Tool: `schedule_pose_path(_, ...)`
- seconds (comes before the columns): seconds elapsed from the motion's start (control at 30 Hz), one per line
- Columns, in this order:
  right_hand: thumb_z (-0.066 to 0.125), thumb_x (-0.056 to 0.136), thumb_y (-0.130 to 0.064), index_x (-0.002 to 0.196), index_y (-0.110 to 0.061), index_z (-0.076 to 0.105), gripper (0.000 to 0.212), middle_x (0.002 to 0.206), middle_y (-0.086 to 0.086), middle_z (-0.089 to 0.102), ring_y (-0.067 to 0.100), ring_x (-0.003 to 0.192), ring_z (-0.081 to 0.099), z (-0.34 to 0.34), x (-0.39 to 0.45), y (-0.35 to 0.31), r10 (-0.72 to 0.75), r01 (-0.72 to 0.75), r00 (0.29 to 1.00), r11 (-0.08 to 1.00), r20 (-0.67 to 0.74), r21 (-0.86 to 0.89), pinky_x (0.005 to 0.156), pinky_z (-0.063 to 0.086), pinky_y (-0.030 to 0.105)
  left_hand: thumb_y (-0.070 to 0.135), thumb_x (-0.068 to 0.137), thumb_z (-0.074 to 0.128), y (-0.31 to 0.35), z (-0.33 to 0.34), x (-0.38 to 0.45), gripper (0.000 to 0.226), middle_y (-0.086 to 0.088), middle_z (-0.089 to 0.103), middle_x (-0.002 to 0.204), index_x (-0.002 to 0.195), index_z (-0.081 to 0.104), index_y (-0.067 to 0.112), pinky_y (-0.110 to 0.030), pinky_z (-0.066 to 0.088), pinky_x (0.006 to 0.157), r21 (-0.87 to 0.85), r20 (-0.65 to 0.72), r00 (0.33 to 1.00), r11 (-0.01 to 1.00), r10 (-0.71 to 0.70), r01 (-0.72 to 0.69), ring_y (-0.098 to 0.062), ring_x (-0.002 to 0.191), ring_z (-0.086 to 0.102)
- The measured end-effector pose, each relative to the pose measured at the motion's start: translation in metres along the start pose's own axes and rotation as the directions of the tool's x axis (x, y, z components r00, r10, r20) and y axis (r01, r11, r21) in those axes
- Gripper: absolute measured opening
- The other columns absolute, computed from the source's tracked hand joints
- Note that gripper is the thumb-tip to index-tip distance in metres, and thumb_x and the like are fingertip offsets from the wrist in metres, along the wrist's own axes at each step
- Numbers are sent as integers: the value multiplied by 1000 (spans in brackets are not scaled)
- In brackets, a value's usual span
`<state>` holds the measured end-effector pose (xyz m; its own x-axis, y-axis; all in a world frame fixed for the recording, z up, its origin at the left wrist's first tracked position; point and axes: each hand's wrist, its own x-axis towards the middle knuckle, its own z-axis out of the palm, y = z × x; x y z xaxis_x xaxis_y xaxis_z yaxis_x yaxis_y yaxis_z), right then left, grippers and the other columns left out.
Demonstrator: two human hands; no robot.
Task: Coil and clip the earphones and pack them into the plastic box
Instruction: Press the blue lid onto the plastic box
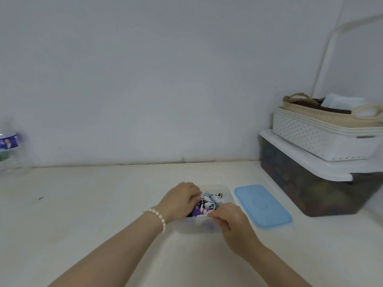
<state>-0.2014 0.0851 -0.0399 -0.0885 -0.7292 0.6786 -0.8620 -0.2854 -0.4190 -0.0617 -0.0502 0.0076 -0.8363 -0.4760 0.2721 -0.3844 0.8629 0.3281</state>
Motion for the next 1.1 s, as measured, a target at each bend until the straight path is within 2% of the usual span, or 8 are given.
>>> schedule_pose_path(0.1, 61, 76, 1, 83, -22, 66, 25, 74, -6, 64, 5, 74, 49, -3, -3, 1, -15, 15, 1000, 1000, -8, -7, 70, 37, 15, 29, 91, 37, 7, 8, -8, 33, -5, 63, 77, 73, 59, 12, -37, 44, 85, -7, 143, 990, 1000, -12, 13, -22, 76, 54)
schedule_pose_path(0.27, 60, 78, -13, 85, -26, 67, 16, 82, -6, 65, 7, 82, 52, -10, -2, -5, -31, 26, 996, 997, -82, -66, 74, 39, 23, 36, 94, 37, 15, 1, -5, 34, -5, 67, 102, 99, 65, 17, -33, 43, 88, 42, 320, 931, 984, -175, 170, -23, 100, 57)
schedule_pose_path(0.4, 67, 73, -13, 80, -15, 72, 9, 79, 3, 65, 21, 82, 56, -31, 2, 9, 172, -237, 939, 951, -297, -198, 74, 43, 36, 28, 93, 45, 14, 4, -8, 30, -3, 55, 124, 117, 60, 16, -26, 39, 93, -38, 75, 983, 985, -168, 171, -20, 110, 53)
schedule_pose_path(0.5, 72, 76, -22, 92, -12, 73, 19, 95, 7, 66, 30, 96, 55, -52, -2, 30, 504, -547, 837, 766, -211, -338, 85, 39, 40, 33, 91, 46, 8, 3, -14, 37, -5, 49, 128, 122, 57, 15, -26, 32, 100, -88, -164, 976, 987, -146, 132, -21, 117, 47)
schedule_pose_path(0.7, 65, 80, -42, 100, -23, 70, 28, 103, -1, 60, 20, 103, 48, -63, -30, 46, 623, -517, 782, 639, -12, -570, 86, 30, 30, 11, 91, 45, 12, -13, -29, 27, -7, 59, 116, 111, 62, 9, -22, 33, 94, -269, -357, 871, 930, -337, 250, -22, 113, 51)
schedule_pose_path(0.8, 63, 83, -33, 87, -20, 74, 17, 92, 0, 60, 21, 94, 49, -62, -34, 48, 589, -486, 808, 642, -24, -594, 81, 32, 32, 10, 91, 46, 16, -13, -40, 26, -7, 66, 114, 106, 67, 7, -29, 36, 101, -135, -298, 903, 950, -309, 280, -25, 112, 55)
schedule_pose_path(0.9, 70, 78, -20, 70, -17, 72, 9, 77, 0, 60, 24, 80, 51, -57, -35, 51, 542, -433, 840, 652, -16, -622, 70, 32, 33, 27, 97, 36, 25, -6, -47, 34, 0, 55, 132, 121, 55, 13, -38, 11, 115, 103, -61, 983, 978, -175, 181, -20, 134, 36)
schedule_pose_path(1.1, 76, 60, 5, 52, -13, 52, 31, 57, 2, 52, 26, 56, 48, -56, -33, 47, 396, -374, 912, 690, -109, -619, 57, 30, 30, 81, 63, -1, 27, 5, -36, 106, 3, 41, 144, 135, 37, 14, -49, -7, 115, 294, 270, 953, 954, -135, 52, -19, 140, 22)
